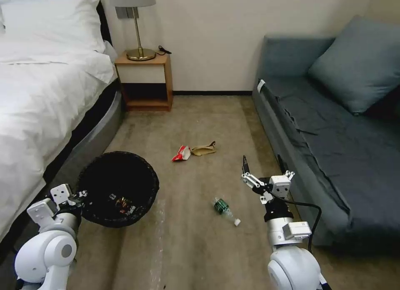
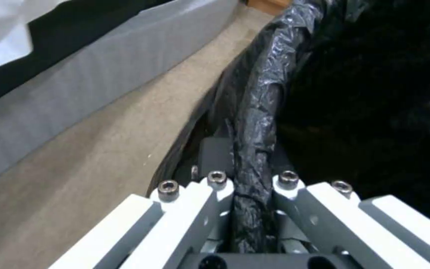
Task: Pick up the trash bin, then pick up the garbage on the floor and place it into the trash bin.
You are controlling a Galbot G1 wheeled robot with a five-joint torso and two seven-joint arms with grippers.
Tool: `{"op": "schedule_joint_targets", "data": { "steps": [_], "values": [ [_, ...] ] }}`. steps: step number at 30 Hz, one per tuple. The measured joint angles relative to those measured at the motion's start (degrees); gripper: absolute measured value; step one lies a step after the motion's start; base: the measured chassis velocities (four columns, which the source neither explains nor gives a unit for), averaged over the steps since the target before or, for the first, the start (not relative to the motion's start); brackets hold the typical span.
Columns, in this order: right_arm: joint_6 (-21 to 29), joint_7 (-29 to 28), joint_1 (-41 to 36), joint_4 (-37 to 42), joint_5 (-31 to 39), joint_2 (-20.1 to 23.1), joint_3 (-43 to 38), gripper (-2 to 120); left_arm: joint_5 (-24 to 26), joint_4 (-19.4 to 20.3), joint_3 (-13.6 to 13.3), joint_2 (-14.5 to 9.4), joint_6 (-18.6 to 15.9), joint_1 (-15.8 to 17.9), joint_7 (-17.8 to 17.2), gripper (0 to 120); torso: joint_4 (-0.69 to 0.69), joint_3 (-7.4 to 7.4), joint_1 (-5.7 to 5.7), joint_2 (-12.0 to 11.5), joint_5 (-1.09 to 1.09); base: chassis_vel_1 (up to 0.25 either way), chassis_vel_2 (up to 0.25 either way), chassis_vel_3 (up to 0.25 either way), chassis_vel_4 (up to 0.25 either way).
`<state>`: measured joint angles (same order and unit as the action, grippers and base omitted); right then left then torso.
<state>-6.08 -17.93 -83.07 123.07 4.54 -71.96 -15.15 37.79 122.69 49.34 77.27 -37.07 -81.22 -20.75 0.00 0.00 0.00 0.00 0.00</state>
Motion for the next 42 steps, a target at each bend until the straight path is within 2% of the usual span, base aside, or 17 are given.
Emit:
{"op": "schedule_joint_targets", "data": {
  "steps": [13, 20, 24, 25, 29, 30, 33, 35, 37, 42],
  "values": [
    [0.2, 0.5, 1.3, -1.8, 0.3, 0.3, 0.9, 100, 0.0, -0.1, 0.2, 0.1, 0.2, -0.2, 0.1, 2, 0.0, 0.0, 0.0, 0.0, 0.0, -0.086, 0.097, 0.088, -0.09],
    [2.9, 2.8, 5.9, -6.6, 3.9, 2.9, 1.9, 100, 0.0, 0.0, 0.3, 0.3, 0.2, -0.1, 0.1, 2, 0.0, 0.0, 0.0, 0.0, 0.0, -0.079, 0.079, 0.069, -0.082],
    [11.8, 5.3, 13.1, -13.5, 14.3, 9.6, 5.7, 100, -0.3, 0.1, 0.3, 0.6, 0.3, -0.2, 0.1, 2, 0.0, 0.0, 0.0, 0.0, 0.0, -0.015, 0.027, 0.016, -0.013],
    [11.8, 5.3, 13.1, -13.5, 14.3, 9.6, 5.7, 100, -0.3, 0.1, 0.3, 0.6, 0.3, -0.2, 0.1, 2, 0.0, 0.0, 0.0, 0.0, 0.0, 0.0, 0.0, 0.0, 0.0],
    [18.8, 7.9, 22.3, -23.2, 23.8, 15.3, 14.5, 100, -1.1, 0.2, 0.3, 1.6, 0.5, -0.5, 0.4, 2, 0.01, 0.0, 0.0, 0.0, 0.0, 0.0, 0.0, 0.0, 0.0],
    [18.8, 7.9, 22.3, -23.2, 23.8, 15.3, 14.5, 100, -1.1, 0.2, 0.3, 1.6, 0.5, -0.5, 0.4, 2, 0.01, 0.0, 0.0, 0.0, 0.0, 0.0, 0.0, 0.0, 0.0],
    [19.5, 11.0, 26.9, -31.4, 27.0, 16.5, 21.0, 100, -1.6, 0.2, 0.3, 2.3, 0.7, -0.7, 0.6, 2, 0.02, 0.0, 0.0, 0.0, 0.0, 0.0, 0.0, 0.0, 0.0],
    [19.5, 11.8, 27.8, -33.6, 27.5, 16.6, 22.7, 100, -1.7, 0.3, 0.3, 2.4, 0.7, -0.7, 0.6, 2, 0.01, 0.0, 0.0, 0.0, 0.01, 0.0, 0.0, 0.0, 0.0],
    [19.3, 14.0, 29.5, -38.4, 27.1, 16.6, 25.4, 100, -1.9, 0.3, 0.4, 2.6, 0.8, -0.8, 0.6, 2, 0.0, 0.0, 0.0, 0.0, 0.01, 0.0, 0.0, 0.0, 0.0],
    [18.6, 17.1, 30.4, -43.3, 25.0, 16.8, 27.7, 100, -2.0, 0.6, 0.8, 2.8, 0.9, -1.2, 0.7, 2, 0.01, 0.0, 0.0, 0.0, 0.01, 0.0, 0.0, 0.0, 0.0]
  ]
}}
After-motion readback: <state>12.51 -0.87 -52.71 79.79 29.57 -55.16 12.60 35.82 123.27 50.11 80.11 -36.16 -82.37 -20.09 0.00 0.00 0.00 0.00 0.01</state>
